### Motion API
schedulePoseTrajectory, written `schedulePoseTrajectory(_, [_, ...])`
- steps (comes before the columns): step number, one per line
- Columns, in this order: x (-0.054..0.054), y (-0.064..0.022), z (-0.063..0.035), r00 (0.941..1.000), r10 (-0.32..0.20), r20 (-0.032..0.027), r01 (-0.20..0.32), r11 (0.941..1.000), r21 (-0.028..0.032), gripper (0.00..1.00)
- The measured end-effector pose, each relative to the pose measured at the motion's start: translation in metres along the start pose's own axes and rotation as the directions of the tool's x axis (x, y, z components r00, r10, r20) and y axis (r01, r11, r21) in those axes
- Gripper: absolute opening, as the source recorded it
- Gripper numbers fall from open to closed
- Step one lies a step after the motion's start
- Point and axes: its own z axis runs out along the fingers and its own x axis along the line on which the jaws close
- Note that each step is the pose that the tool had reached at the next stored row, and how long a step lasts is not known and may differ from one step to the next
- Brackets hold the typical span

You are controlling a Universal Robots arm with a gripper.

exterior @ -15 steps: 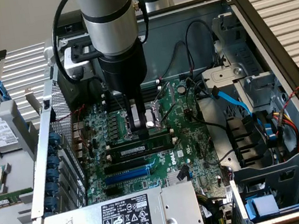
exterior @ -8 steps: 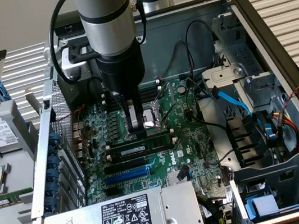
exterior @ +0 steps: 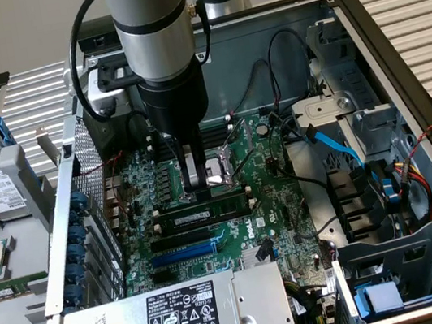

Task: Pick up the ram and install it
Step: 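Press down the ram until it locks into place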

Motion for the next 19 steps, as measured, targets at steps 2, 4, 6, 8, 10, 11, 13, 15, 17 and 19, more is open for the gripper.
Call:
schedulePoseTrajectory(2, [0.000,0.0000,0.0000,1.0000,0.000,0.0000,0.000,1.0000,0.0000,0.10])
schedulePoseTrajectory(4, [0.000,0.0001,0.0001,1.0000,0.000,-0.0007,0.000,1.0000,0.0001,0.10])
schedulePoseTrajectory(6, [-0.001,0.0010,0.0002,1.0000,0.000,-0.0015,0.000,1.0000,0.0003,0.10])
schedulePoseTrajectory(8, [-0.002,0.0016,0.0002,1.0000,0.000,-0.0018,0.000,1.0000,0.0003,0.10])
schedulePoseTrajectory(10, [-0.002,0.0034,0.0002,1.0000,0.000,-0.0018,0.000,1.0000,0.0003,0.10])
schedulePoseTrajectory(11, [-0.003,0.0042,0.0003,1.0000,0.000,-0.0019,0.000,1.0000,0.0003,0.10])
schedulePoseTrajectory(13, [-0.004,0.0055,0.0004,1.0000,0.000,-0.0026,0.000,1.0000,0.0002,0.10])
schedulePoseTrajectory(15, [-0.006,0.0062,0.0006,1.0000,0.000,-0.0041,0.000,1.0000,0.0003,0.10])
schedulePoseTrajectory(17, [-0.009,0.0066,0.0009,1.0000,0.000,-0.0067,0.000,1.0000,0.0005,0.10])
schedulePoseTrajectory(19, [-0.013,0.0068,0.0013,1.0000,0.000,-0.0092,0.000,1.0000,0.0006,0.10])
